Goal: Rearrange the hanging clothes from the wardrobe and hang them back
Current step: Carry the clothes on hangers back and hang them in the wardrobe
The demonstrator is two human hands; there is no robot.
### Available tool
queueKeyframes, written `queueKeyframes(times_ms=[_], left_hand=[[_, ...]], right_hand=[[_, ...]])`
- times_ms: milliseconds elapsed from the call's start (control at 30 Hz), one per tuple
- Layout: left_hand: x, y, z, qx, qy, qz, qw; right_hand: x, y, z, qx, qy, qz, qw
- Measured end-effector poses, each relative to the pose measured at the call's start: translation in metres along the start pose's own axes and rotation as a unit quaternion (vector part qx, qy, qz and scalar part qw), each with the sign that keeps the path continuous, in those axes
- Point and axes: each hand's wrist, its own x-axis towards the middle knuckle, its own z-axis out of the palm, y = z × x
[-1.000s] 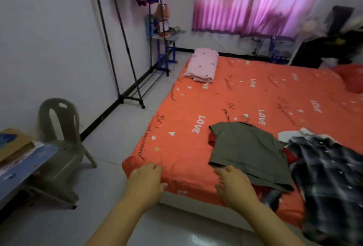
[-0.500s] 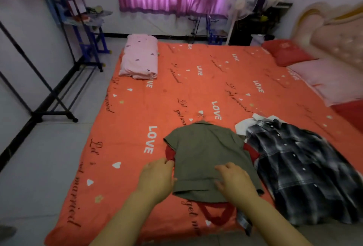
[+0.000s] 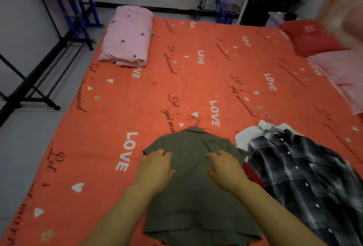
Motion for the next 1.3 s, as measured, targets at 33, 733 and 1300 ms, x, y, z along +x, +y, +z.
queueKeyframes(times_ms=[33, 733, 1300], left_hand=[[0.019, 0.005, 0.006, -0.002, -0.006, -0.009, 1.000], [0.310, -0.008, 0.221, -0.009, -0.052, -0.120, 0.991], [0.278, -0.024, 0.208, -0.054, 0.065, -0.092, 0.992]], right_hand=[[0.019, 0.013, 0.002, -0.002, -0.011, -0.004, 1.000], [0.298, 0.166, 0.198, 0.043, -0.020, -0.026, 0.999], [0.256, 0.152, 0.142, 0.060, 0.147, -0.134, 0.978]])
